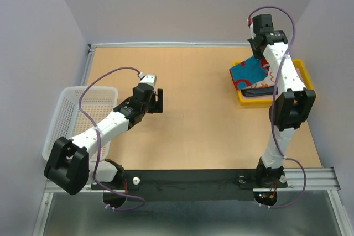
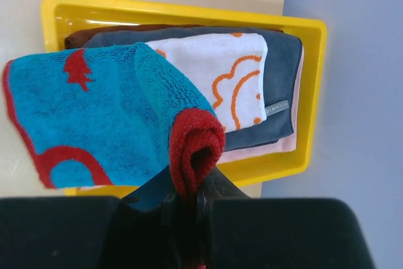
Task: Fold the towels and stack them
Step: Neatly place the folded towel into the bin
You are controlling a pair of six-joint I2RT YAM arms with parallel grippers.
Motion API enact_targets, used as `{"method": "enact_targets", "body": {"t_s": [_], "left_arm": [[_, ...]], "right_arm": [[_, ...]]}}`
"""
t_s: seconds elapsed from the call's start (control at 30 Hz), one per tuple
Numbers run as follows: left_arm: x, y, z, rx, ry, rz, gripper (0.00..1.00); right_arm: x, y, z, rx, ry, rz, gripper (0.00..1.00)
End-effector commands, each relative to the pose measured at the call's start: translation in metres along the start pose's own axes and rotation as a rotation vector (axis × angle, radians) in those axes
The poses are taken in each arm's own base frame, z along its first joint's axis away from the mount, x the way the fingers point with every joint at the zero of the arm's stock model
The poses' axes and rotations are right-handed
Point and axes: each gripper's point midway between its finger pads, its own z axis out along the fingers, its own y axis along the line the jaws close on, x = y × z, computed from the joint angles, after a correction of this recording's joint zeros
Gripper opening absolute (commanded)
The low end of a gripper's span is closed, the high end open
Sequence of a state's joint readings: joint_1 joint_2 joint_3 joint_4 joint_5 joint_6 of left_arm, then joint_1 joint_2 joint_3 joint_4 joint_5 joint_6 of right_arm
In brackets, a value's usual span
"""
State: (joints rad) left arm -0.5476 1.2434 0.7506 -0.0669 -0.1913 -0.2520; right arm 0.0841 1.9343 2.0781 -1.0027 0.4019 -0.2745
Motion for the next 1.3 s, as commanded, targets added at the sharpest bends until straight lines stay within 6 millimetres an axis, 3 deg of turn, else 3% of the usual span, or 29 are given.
{"method": "enact_targets", "body": {"t_s": [0.0,0.37,0.67,0.77,0.93,1.0,1.03,1.13,1.27], "left_arm": [[-0.027,-0.005,-0.004,0.016,-0.072,-0.013,0.82],[-0.027,-0.008,-0.005,0.031,-0.07,-0.008,0.82],[-0.027,-0.008,-0.007,0.037,-0.074,-0.011,0.82],[-0.029,-0.009,-0.008,0.039,-0.08,-0.013,0.82],[-0.029,-0.009,-0.008,0.04,-0.079,-0.009,0.82],[-0.028,-0.009,-0.008,0.042,-0.079,-0.009,0.82],[-0.029,-0.009,-0.008,0.044,-0.08,-0.011,0.82],[-0.029,-0.009,-0.008,0.042,-0.08,-0.011,0.82],[-0.028,-0.009,-0.008,0.042,-0.079,-0.011,0.82]], "right_arm": [[0.0,-0.019,0.025,0.131,0.013,0.022,0.0],[0.037,-0.028,0.086,0.289,0.127,0.008,0.01],[0.035,-0.042,0.111,0.397,0.106,0.045,0.04],[0.042,-0.04,0.125,0.411,0.133,0.043,0.11],[0.061,-0.044,0.142,0.409,0.175,0.074,0.13],[0.065,-0.044,0.146,0.409,0.185,0.079,0.21],[0.066,-0.047,0.146,0.422,0.188,0.084,0.35],[0.068,-0.058,0.144,0.471,0.194,0.11,0.55],[0.058,-0.084,0.131,0.571,0.176,0.158,0.72]]}}
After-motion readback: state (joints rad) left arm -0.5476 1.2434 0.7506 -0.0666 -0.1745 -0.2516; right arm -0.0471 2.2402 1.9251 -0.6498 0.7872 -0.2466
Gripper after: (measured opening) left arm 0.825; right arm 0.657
